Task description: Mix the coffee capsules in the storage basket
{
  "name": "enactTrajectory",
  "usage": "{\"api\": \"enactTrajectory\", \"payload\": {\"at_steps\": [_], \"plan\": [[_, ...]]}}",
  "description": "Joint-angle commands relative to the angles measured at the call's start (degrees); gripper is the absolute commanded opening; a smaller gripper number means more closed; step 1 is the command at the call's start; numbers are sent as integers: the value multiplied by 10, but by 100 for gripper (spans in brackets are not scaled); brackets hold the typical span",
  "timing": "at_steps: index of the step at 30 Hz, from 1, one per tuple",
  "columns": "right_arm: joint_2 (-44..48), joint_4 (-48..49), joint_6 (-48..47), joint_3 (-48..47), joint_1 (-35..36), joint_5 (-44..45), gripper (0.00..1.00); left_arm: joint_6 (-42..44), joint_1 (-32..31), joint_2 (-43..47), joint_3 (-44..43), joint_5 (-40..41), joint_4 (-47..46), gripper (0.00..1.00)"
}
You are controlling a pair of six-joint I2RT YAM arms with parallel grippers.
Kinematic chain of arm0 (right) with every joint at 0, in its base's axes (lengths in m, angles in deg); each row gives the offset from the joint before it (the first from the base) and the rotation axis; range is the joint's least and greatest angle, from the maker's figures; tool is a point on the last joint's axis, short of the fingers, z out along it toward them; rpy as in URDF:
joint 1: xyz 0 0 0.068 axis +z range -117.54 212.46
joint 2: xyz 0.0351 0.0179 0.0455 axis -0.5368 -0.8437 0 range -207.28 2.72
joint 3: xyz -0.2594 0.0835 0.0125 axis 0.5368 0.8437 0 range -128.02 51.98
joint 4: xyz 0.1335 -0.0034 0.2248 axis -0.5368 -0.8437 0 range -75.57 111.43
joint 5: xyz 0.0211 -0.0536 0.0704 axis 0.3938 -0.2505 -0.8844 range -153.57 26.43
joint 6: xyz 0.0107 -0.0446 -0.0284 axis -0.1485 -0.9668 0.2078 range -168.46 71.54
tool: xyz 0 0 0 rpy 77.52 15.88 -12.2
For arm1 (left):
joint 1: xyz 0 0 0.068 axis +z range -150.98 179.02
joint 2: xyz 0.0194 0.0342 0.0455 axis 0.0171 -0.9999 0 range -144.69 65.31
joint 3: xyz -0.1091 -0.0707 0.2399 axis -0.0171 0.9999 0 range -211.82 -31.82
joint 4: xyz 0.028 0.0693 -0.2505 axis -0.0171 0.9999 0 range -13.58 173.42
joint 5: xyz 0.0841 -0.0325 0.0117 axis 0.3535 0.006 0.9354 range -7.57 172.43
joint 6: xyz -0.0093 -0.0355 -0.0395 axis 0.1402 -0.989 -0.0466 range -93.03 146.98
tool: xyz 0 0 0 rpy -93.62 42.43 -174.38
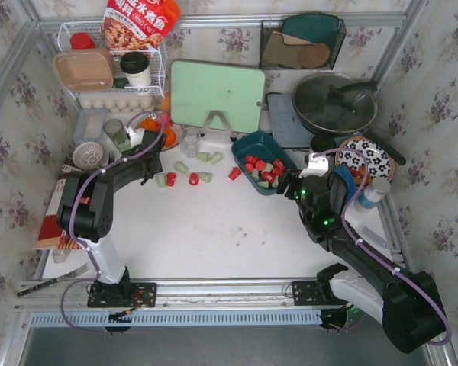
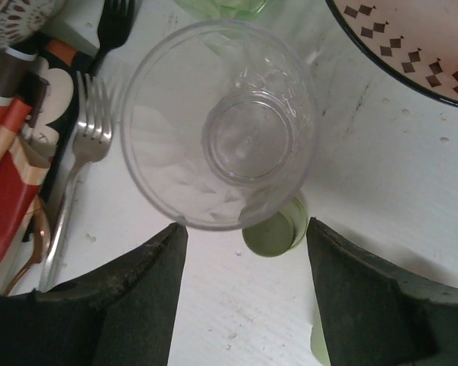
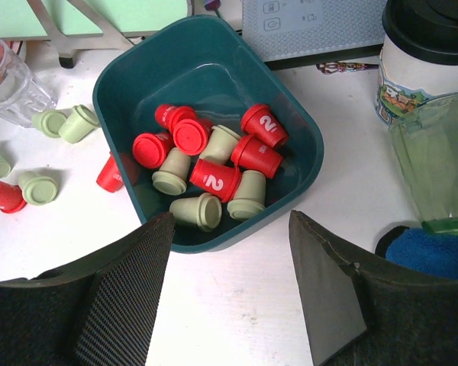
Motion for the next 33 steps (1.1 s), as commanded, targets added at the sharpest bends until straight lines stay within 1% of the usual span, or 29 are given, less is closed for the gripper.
{"api": "enactTrajectory", "payload": {"at_steps": [1,3,4,5,6,7,8,9,15,17,19,22,27,30,31,33], "plan": [[-3,17,-1,-4,0,1,69,-19,9,-21,-17,-31,-1,67],[-5,17,-1,-4,0,1,69,-22,11,-32,-34,-35,12,66],[-6,17,-2,-4,0,1,69,-22,13,-36,-40,-38,20,64],[-6,17,-1,-4,0,1,69,-23,15,-41,-46,-43,26,59],[-7,18,-2,-4,0,2,69,-24,16,-44,-51,-49,31,52],[-7,18,-2,-4,0,2,69,-23,17,-47,-54,-54,35,42],[-6,18,-2,-4,0,3,69,-24,17,-48,-56,-57,37,37],[-7,18,-2,-4,0,3,69,-24,17,-48,-55,-59,38,34],[-7,18,-2,-4,0,4,69,-34,17,-43,-51,-61,53,33],[-7,17,-2,-4,0,3,69,-39,15,-34,-44,-67,58,31],[-7,17,-2,-4,0,4,69,-44,12,-17,-32,-74,63,27],[-7,17,-2,-4,0,4,69,-43,-1,25,-1,-70,58,27],[-6,17,-2,-3,0,3,69,-14,-34,102,35,-70,45,27],[-4,16,-3,-3,0,5,69,30,-76,148,46,-87,11,28],[-4,16,-2,-3,0,6,69,48,-92,158,46,-107,-9,28],[-1,19,2,0,0,12,69,99,-122,166,41,-175,-65,28]]}}
